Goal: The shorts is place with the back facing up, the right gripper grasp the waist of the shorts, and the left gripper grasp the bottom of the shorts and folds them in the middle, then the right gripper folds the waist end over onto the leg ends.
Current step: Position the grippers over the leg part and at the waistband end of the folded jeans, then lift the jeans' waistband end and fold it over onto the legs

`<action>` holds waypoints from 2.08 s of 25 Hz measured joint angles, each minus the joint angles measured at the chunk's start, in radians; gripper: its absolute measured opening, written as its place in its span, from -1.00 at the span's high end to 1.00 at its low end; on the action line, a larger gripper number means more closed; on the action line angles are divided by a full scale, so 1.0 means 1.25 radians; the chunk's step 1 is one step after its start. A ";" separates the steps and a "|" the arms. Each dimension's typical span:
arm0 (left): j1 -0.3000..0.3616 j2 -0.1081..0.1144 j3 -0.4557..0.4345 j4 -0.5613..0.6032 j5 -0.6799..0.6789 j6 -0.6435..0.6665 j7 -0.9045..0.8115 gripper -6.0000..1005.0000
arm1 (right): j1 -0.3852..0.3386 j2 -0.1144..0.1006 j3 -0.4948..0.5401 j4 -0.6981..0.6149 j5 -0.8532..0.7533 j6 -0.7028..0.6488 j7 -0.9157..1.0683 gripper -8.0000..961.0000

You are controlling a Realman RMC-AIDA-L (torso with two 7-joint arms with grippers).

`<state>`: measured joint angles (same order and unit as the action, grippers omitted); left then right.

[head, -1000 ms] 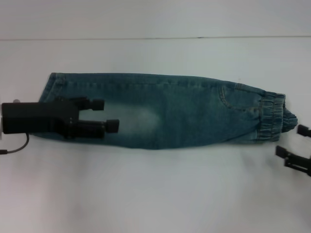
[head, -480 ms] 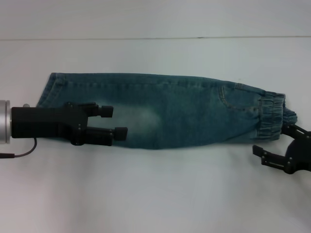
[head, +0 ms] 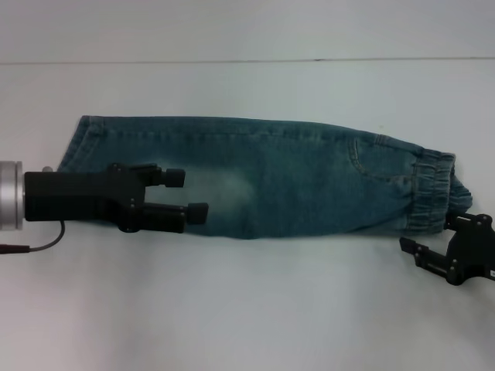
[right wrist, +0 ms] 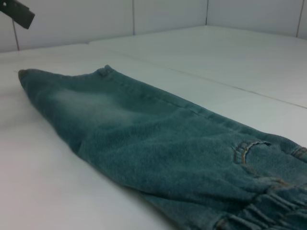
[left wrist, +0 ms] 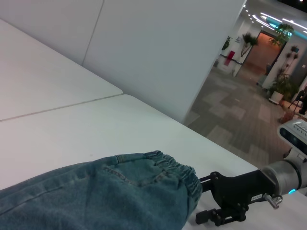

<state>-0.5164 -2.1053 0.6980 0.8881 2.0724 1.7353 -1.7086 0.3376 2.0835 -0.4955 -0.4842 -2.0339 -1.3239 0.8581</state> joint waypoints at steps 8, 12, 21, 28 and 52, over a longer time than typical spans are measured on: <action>-0.005 -0.010 0.000 0.000 0.000 -0.013 0.004 -0.85 | -0.005 0.000 -0.006 -0.026 -0.003 -0.008 0.000 0.10; -0.008 -0.016 0.002 0.000 -0.001 -0.025 0.008 -0.85 | -0.005 0.000 -0.006 -0.027 -0.003 -0.007 0.000 0.29; -0.012 -0.045 0.010 -0.019 -0.007 -0.084 0.055 -0.79 | -0.014 0.003 0.000 -0.037 0.000 -0.015 -0.013 0.85; -0.027 -0.047 0.010 -0.149 -0.083 -0.179 0.170 -0.59 | -0.028 0.005 -0.004 -0.078 -0.001 -0.060 0.001 0.87; -0.261 -0.056 0.028 -0.703 -0.283 -0.581 0.492 0.96 | 0.003 0.004 0.004 -0.339 0.045 -0.227 0.238 0.88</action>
<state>-0.8432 -2.1751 0.7333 0.0091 1.7191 1.0089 -1.0939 0.3414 2.0881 -0.4908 -0.9080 -1.9776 -1.6070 1.1552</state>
